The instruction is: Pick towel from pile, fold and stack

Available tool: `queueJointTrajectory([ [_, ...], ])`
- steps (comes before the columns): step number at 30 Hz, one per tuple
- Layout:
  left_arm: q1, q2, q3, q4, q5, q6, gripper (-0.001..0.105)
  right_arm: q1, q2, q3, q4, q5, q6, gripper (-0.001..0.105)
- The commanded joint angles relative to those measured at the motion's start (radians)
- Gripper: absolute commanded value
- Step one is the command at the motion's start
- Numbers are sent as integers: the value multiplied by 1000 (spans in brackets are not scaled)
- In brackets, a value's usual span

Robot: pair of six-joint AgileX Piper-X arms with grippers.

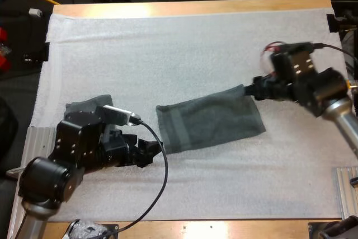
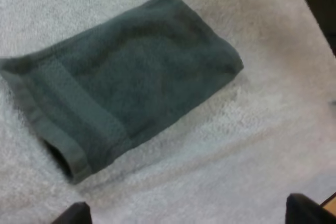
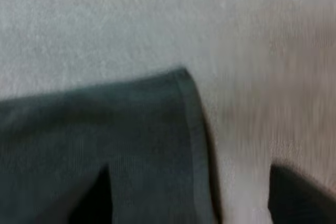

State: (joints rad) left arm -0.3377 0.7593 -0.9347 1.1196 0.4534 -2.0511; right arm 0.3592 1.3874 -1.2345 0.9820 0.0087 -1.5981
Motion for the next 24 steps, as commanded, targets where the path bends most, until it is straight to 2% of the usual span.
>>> queueJointTrajectory([
  [1,-5,-16,-8,5,7,-38,70,-57,2,-9,13,-96,-18,61],
  [6,-5,-34,-8,5,7,-93,70,-238,40,-5,34,-344,-83,61],
  [9,-5,-34,-5,5,7,-115,70,-308,81,7,38,-475,-97,61],
  [12,-5,-34,9,8,6,-126,70,-346,124,25,36,-563,-126,61],
  [18,-5,-34,22,57,6,-128,70,-348,214,86,6,-633,-174,61],
  [24,-5,-34,22,57,6,-128,70,-348,309,114,-19,-645,-187,61],
])
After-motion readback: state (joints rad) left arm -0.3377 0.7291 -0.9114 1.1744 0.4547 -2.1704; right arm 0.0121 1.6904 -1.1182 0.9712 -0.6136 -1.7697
